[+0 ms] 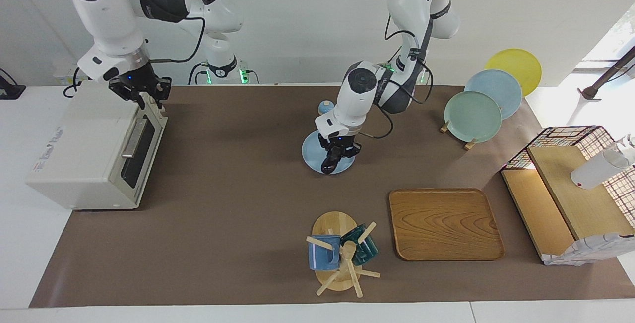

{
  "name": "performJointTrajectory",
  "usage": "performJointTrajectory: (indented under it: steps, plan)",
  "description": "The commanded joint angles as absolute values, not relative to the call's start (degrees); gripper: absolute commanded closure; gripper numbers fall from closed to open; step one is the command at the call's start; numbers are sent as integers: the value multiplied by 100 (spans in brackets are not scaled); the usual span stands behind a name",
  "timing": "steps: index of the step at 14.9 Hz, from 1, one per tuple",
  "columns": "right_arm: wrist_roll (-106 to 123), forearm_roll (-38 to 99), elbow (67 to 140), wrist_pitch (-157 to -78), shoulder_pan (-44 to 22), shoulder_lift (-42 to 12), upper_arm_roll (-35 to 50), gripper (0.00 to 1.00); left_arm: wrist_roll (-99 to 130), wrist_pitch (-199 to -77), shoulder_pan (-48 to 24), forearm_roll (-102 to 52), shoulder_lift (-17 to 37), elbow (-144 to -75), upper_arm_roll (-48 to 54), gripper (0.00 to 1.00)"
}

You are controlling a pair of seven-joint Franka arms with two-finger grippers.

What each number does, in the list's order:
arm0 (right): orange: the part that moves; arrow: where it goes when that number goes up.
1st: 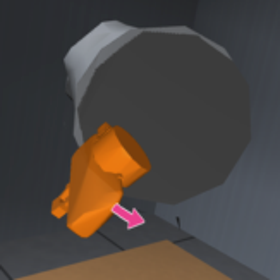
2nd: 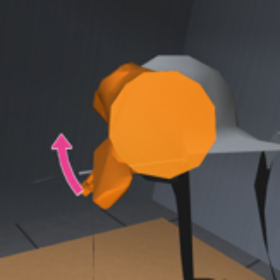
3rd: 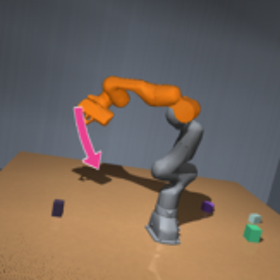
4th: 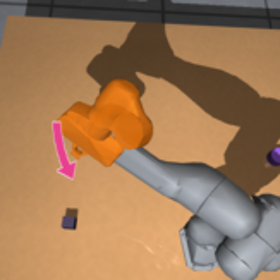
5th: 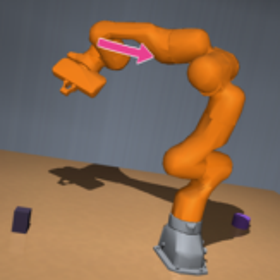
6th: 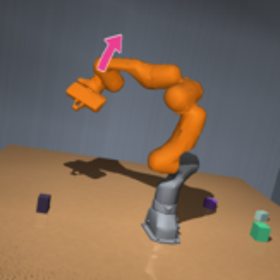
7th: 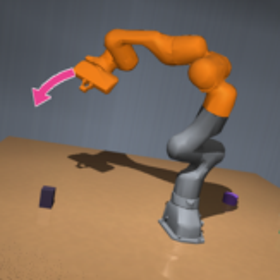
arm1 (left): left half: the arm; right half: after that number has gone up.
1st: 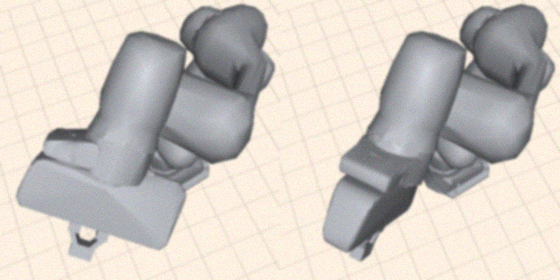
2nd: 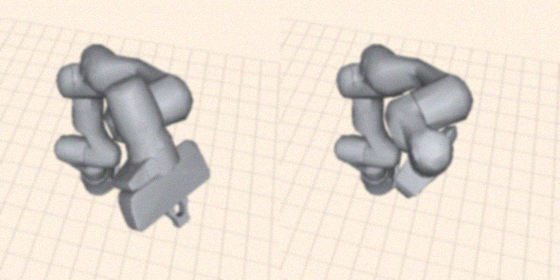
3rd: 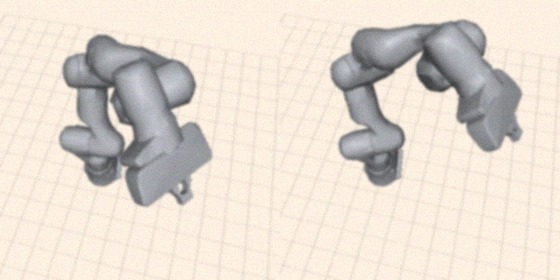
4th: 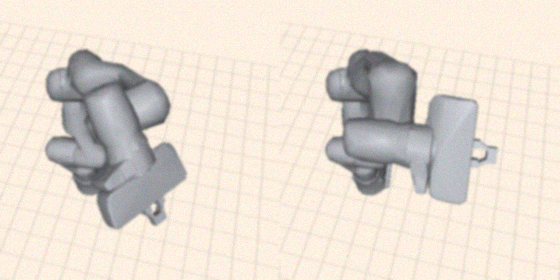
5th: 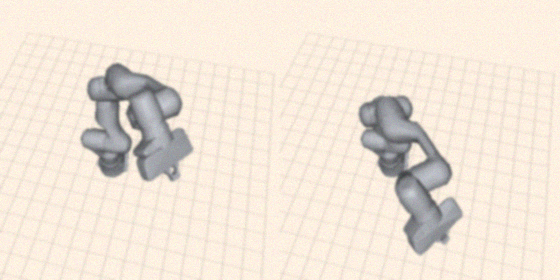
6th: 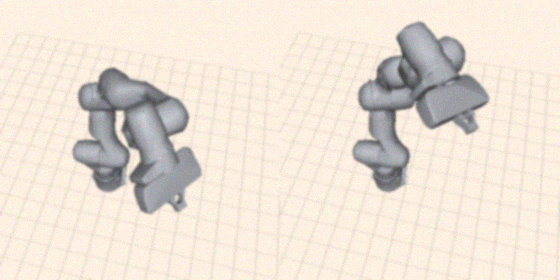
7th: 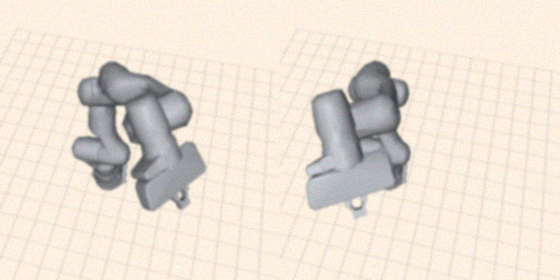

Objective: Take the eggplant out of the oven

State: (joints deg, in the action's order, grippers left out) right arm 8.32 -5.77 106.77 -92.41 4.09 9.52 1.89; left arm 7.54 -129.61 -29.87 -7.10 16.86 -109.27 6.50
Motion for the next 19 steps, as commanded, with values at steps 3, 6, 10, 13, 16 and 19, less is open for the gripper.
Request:
performJointTrajectory:
  steps: [3,6,10,13,16,19]
  plan:
    - [967,-281,10477,-9088,475,782,158,0,650,-12042,-2111,-835,1705,-10109,633,100]
    - [967,-281,10459,-9149,492,765,158,0,650,-12085,-1698,-800,1723,-10028,615,100]
    - [958,-316,9951,-9063,440,379,158,0,633,-12243,-1065,-651,1828,-10020,598,100]
    - [949,-264,9194,-8623,439,-105,158,0,642,-12340,-695,-545,2056,-9862,589,100]
    - [940,-272,9246,-8578,422,-53,185,0,642,-12462,-467,-379,2285,-9800,589,100]
    - [940,-272,9246,-8578,439,-44,176,0,633,-12708,-396,-343,2504,-9756,589,100]
